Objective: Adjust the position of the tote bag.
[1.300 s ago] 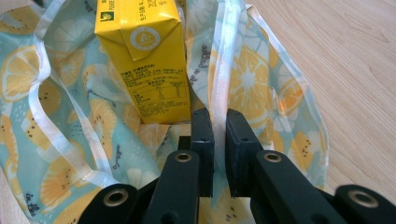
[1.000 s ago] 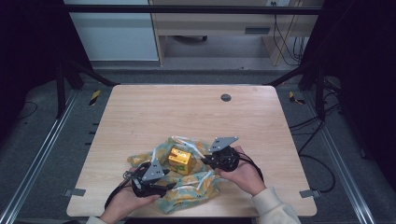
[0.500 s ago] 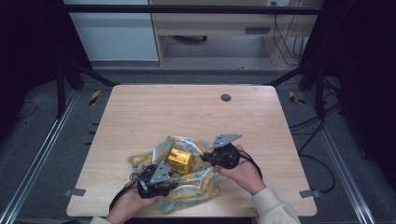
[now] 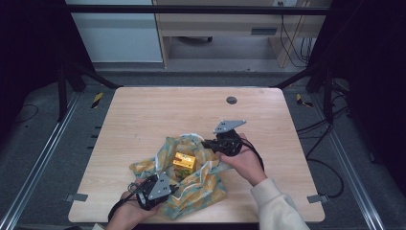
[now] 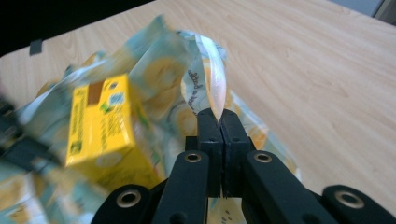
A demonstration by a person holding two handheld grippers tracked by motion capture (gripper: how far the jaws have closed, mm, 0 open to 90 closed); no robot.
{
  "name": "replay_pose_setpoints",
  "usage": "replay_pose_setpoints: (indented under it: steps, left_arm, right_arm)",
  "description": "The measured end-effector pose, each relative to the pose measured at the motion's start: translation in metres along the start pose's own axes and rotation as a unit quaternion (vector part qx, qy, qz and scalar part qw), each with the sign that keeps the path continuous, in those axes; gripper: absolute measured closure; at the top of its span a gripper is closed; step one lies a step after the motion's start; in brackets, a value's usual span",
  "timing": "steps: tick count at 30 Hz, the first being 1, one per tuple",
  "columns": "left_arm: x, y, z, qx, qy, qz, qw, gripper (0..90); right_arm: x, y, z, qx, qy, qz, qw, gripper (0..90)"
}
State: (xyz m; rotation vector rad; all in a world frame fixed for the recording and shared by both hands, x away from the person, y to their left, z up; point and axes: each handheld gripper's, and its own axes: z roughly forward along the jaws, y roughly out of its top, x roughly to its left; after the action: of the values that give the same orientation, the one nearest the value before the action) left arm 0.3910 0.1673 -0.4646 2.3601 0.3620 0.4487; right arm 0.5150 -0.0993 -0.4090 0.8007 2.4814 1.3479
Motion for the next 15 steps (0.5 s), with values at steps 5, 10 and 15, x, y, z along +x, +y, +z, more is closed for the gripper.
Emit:
replay_pose_setpoints:
  steps: [5, 10, 15]
  left_arm:
    - [-0.011, -0.004, -0.004, 0.017, -0.008, 0.035, 0.9992, 90.0]
    - [-0.011, -0.005, 0.006, 0.035, -0.013, 0.025, 0.9990, 90.0]
    - [-0.015, -0.005, 0.014, 0.062, -0.013, 0.036, 0.9974, 90.0]
  right_arm:
    - [-0.015, 0.017, 0.007, 0.007, -0.011, 0.005, 0.9999, 89.6]
    - [-0.031, 0.023, 0.018, 0.024, -0.032, 0.007, 0.9992, 89.7]
    - [-0.045, 0.011, 0.031, 0.045, -0.047, 0.025, 0.9976, 89.8]
